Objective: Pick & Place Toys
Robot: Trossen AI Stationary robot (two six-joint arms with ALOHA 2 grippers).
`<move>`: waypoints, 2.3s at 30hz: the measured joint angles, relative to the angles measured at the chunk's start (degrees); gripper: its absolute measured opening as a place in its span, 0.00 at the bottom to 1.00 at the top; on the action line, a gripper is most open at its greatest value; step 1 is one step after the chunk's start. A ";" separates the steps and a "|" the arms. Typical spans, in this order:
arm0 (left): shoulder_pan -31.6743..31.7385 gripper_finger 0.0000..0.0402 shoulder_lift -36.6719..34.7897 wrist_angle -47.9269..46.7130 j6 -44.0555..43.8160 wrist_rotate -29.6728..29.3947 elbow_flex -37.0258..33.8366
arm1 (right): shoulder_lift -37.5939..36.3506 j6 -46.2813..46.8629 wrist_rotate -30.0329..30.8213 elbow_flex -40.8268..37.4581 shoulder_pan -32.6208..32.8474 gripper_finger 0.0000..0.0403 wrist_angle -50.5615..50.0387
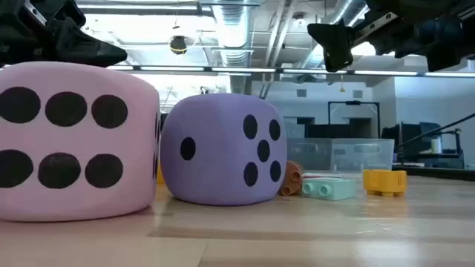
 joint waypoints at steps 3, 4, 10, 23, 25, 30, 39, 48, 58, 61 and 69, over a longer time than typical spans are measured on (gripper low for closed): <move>0.02 0.03 -0.01 0.00 0.00 0.02 0.00 | 0.02 0.00 0.00 0.00 0.01 0.82 0.00; 0.01 0.03 -0.01 0.00 -0.01 0.02 0.00 | 0.02 0.00 0.02 0.00 0.00 0.82 0.00; 0.02 0.03 0.00 0.00 0.00 0.02 0.02 | 0.00 0.00 0.01 0.00 0.00 0.82 0.00; 0.01 0.03 -0.01 0.00 -0.02 0.01 0.01 | 0.01 -0.01 0.01 0.01 0.01 0.82 0.00; 0.01 0.03 -0.01 0.00 -0.01 0.02 0.01 | 0.01 -0.01 0.01 0.01 0.00 0.82 0.00; 0.02 0.03 -0.01 0.00 -0.01 0.01 0.00 | 0.00 0.01 0.00 0.00 0.00 0.82 0.00; 0.01 0.03 0.00 -0.01 -0.01 0.00 0.00 | 0.00 0.01 0.00 0.00 0.02 0.82 0.00; 0.02 0.03 -0.02 0.00 0.00 0.02 0.02 | 0.03 -2.81 0.05 -0.01 -0.19 0.82 0.58; 0.02 0.03 -0.02 7.65 -0.50 0.01 0.00 | 0.04 7.24 0.26 0.00 -0.68 0.82 13.74; 0.02 0.03 -0.02 9.86 -0.57 0.05 0.00 | -0.02 6.83 0.33 0.02 -0.99 0.82 16.65; 0.03 0.03 -0.07 11.58 -0.52 0.35 0.00 | 0.02 6.17 0.50 0.02 -0.52 0.82 18.45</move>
